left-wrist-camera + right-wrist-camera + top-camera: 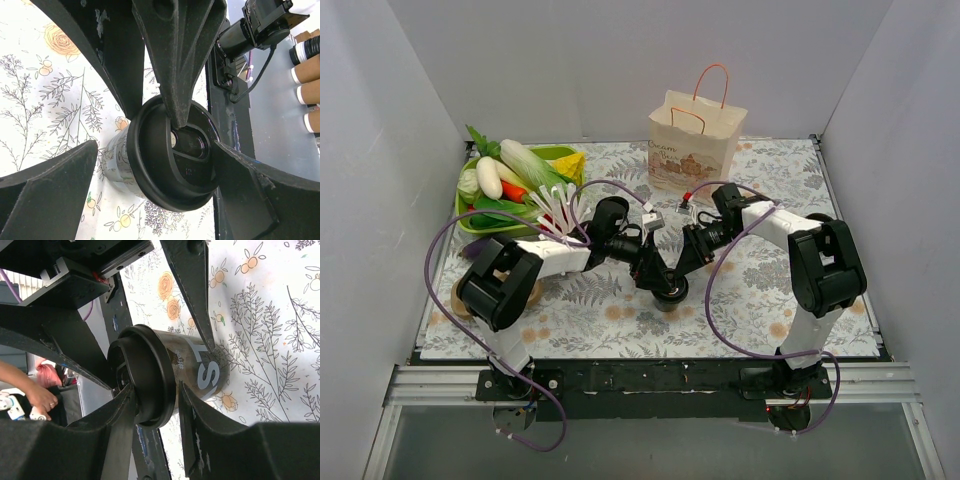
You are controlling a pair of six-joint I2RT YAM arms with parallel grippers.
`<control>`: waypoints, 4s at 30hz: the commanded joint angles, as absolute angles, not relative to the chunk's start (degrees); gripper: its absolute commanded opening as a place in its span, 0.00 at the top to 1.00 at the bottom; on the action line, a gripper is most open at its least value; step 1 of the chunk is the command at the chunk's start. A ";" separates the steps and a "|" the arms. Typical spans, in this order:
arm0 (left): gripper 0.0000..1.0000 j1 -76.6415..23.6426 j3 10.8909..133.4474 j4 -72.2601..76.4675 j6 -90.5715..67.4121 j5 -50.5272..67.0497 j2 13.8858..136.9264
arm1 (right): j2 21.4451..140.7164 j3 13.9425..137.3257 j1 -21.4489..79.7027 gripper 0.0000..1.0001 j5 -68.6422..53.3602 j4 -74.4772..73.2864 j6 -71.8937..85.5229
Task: Pack the takeout coffee
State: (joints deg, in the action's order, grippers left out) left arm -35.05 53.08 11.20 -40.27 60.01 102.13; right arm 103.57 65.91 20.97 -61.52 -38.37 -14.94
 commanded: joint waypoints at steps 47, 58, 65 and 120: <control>0.04 -32.78 47.72 6.45 -54.67 43.52 87.37 | 102.13 69.52 21.89 0.62 -43.86 -40.17 -23.38; 0.05 -32.87 47.90 1.23 -51.95 38.14 86.31 | 102.39 68.99 21.97 0.62 -44.12 -39.38 -23.03; 0.06 -33.05 47.38 0.70 -50.89 39.10 84.47 | 102.83 68.91 21.97 0.62 -44.21 -38.94 -22.59; 0.16 -32.70 50.88 -6.05 -51.68 26.38 102.48 | 106.61 60.92 21.80 0.65 -44.74 -35.69 -21.72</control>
